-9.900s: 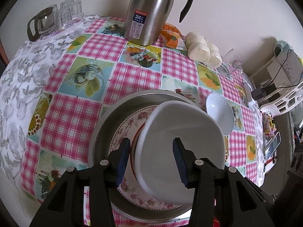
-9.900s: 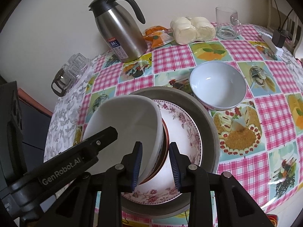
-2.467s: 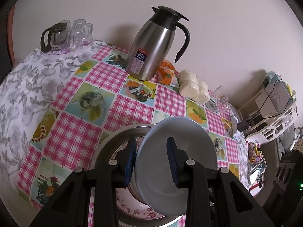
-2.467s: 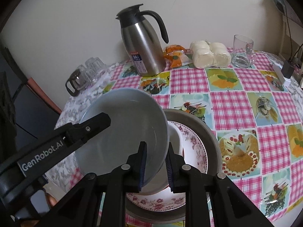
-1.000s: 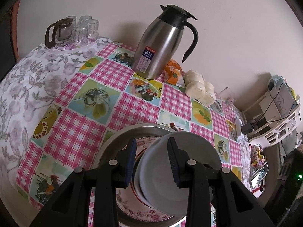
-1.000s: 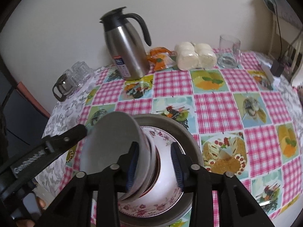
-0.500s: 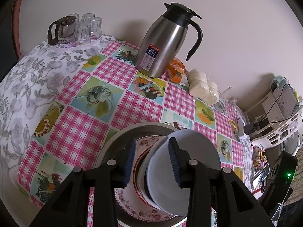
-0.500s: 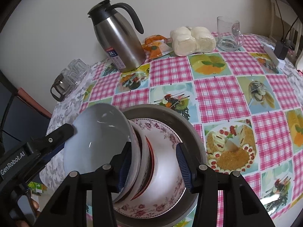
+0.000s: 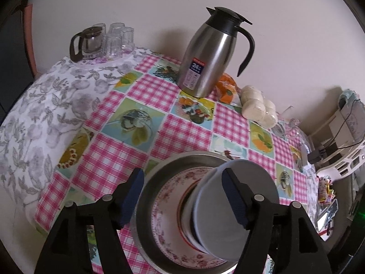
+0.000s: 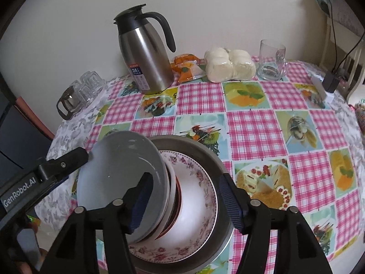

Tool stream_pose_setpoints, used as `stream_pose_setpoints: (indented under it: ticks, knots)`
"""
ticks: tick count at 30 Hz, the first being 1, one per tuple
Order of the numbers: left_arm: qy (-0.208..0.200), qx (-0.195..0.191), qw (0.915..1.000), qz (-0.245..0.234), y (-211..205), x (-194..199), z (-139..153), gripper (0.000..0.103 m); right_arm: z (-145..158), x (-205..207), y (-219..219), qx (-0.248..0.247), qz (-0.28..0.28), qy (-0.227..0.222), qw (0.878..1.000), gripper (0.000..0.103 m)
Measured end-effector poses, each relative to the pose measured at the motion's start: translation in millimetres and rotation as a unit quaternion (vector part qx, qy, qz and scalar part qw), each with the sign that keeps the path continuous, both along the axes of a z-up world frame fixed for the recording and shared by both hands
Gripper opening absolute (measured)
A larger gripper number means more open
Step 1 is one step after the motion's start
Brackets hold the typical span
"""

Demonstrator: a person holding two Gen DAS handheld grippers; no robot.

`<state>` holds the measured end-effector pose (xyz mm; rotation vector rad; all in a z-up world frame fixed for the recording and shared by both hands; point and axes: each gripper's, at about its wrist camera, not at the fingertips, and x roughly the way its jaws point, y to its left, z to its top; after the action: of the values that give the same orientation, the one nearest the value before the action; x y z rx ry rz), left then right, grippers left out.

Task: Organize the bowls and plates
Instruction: 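Lower the plain white bowl with the right tool onto the stacked bowls, then open the right tool and lift it away from the stack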

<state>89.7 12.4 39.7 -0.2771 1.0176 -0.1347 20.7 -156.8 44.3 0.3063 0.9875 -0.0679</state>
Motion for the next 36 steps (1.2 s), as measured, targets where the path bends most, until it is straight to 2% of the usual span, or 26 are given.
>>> stream_pose_setpoints:
  ticks: [1,2,8,10,14,20,27,30,32,36]
  knots:
    - [0.0,0.003,1.0,0.002,1,0,-1,0.083,0,0,0,-0.002,0.0,-0.001,1.0,0.071]
    - [0.0,0.008,1.0,0.004,3,-1,-1,0.087,1,-1,1,-0.004,0.001,-0.003,1.0,0.074]
    - [-0.015,0.026,0.9994,0.017,8,-7,3,0.096,6,-5,4,-0.018,0.008,-0.017,1.0,0.093]
    - [-0.018,0.035,0.999,0.022,10,-10,4,0.099,8,-8,4,-0.02,0.009,-0.023,0.999,0.103]
    - [-0.026,0.04,0.9987,0.018,12,-18,5,0.099,14,-16,6,-0.03,0.011,-0.037,0.999,0.103]
    - [-0.041,0.074,0.9963,0.011,11,-39,9,0.099,19,-36,4,-0.038,0.002,-0.048,0.998,0.103]
    - [-0.06,0.075,0.9953,0.009,12,-73,11,0.099,20,-71,3,-0.047,-0.007,-0.062,0.997,0.103]
    - [-0.067,0.109,0.9917,0.006,9,-88,9,0.099,15,-86,2,-0.05,-0.012,-0.059,0.997,0.103]
    - [-0.065,0.128,0.9897,0.0,5,-96,6,0.099,10,-94,0,-0.051,-0.015,-0.054,0.997,0.103]
    - [-0.047,0.131,0.9899,-0.026,1,-111,-6,0.099,2,-106,-1,-0.055,-0.019,-0.045,0.997,0.103]
